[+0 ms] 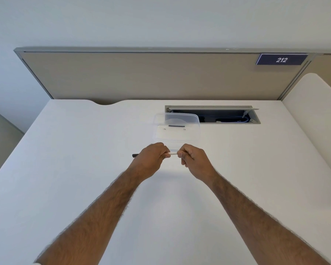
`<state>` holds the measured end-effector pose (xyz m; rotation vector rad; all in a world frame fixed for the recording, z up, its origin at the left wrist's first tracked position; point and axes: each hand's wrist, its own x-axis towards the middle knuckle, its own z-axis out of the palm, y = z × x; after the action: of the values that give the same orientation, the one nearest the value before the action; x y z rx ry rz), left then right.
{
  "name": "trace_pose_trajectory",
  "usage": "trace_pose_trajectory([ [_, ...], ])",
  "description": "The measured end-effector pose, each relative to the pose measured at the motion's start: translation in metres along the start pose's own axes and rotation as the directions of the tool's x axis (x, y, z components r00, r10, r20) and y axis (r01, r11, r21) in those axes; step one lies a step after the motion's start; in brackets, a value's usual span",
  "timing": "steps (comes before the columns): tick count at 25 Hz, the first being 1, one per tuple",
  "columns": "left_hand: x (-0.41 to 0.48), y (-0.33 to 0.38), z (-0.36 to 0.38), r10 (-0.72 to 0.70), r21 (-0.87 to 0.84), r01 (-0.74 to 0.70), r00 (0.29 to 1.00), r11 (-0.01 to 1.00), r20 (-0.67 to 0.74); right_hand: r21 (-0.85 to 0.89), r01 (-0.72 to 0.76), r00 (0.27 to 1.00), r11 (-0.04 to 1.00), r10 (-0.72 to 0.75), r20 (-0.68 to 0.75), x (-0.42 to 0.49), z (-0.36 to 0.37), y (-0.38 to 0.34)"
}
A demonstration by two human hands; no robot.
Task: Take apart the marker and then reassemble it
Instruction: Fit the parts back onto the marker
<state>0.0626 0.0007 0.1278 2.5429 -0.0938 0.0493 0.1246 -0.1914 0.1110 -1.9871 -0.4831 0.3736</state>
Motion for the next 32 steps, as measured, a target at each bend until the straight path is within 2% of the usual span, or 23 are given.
trace_pose_trajectory([
  [7, -0.003, 0.004, 0.002, 0.028, 0.008, -0.028, 0.999, 1.0, -0.017, 0.079, -0.055, 0.998, 0.995, 0.056, -0.012, -0.009, 0.004, -0.003],
  [17, -0.007, 0.006, -0.001, 0.14, 0.059, -0.136, 0.987, 0.989, -0.078, 0.312, -0.209, 0.978, 0.927, 0.193, 0.083, -0.012, 0.003, -0.009],
  [22, -0.008, 0.003, -0.001, 0.241, 0.159, -0.226, 0.968, 0.961, -0.076, 0.503, -0.315, 0.949, 0.805, 0.278, 0.149, -0.019, 0.01, -0.004],
  [27, -0.01, -0.002, 0.006, 0.29, 0.22, -0.267, 0.953, 0.938, -0.081, 0.56, -0.417, 0.907, 0.715, 0.365, 0.209, -0.025, 0.012, 0.0],
  [30, -0.005, -0.004, 0.01, 0.291, 0.227, -0.266, 0.953, 0.937, -0.088, 0.551, -0.397, 0.912, 0.734, 0.381, 0.149, -0.027, 0.014, 0.001],
  [32, -0.006, -0.004, 0.016, 0.192, 0.131, -0.173, 0.969, 0.976, -0.154, 0.535, -0.356, 0.919, 0.766, 0.39, 0.053, -0.029, 0.021, 0.001],
])
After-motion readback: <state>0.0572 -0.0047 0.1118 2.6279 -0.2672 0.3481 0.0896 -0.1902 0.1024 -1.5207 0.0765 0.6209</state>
